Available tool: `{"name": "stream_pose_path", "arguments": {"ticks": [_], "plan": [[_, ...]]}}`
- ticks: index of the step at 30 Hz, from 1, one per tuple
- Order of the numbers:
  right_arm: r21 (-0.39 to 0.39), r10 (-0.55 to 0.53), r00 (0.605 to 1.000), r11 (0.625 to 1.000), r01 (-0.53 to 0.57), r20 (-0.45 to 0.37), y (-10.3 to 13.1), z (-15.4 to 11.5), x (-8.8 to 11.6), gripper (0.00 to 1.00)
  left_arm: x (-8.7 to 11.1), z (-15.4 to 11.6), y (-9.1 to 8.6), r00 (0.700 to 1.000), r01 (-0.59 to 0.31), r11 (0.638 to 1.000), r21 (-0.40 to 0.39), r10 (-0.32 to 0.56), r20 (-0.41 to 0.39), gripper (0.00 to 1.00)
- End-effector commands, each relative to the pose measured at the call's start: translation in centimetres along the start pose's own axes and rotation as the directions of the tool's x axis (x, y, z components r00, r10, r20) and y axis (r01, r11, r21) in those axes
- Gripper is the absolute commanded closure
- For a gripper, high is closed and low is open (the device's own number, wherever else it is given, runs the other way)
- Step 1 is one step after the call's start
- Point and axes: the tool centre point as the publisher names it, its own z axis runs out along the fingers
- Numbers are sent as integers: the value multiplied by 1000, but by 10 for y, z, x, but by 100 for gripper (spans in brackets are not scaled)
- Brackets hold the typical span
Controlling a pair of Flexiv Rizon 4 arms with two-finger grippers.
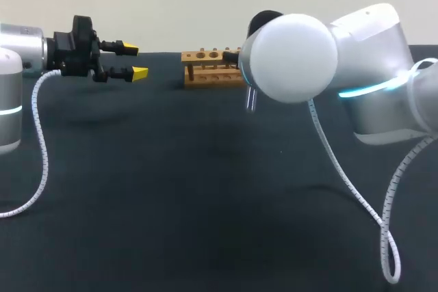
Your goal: Grasp the test tube, adjust it, and insert it.
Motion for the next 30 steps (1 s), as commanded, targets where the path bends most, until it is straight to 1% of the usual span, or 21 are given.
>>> {"name": "stream_pose_path", "arguments": {"ticks": [1,3,6,16,19,30], "plan": [[1,-22,1000,1000,22,-5,9,21,3,100,1,-1,0,1000,-3,1000,-1,3,5,0],[1,-62,998,998,62,-19,11,30,5,100,1,-1,0,1000,-3,1000,-1,3,5,0],[-9,-84,996,996,84,-41,14,41,6,100,1,-1,0,1000,-3,1000,-1,3,5,0],[-29,-120,989,993,117,-88,21,70,10,100,1,-1,0,1000,-3,1000,-1,3,5,0],[-18,-143,985,990,142,-101,20,76,12,100,1,-1,0,1000,-3,1000,-1,3,5,0],[-6,-123,982,992,123,-144,14,96,16,100,1,-1,0,1000,-3,1000,-1,3,5,0]]}}
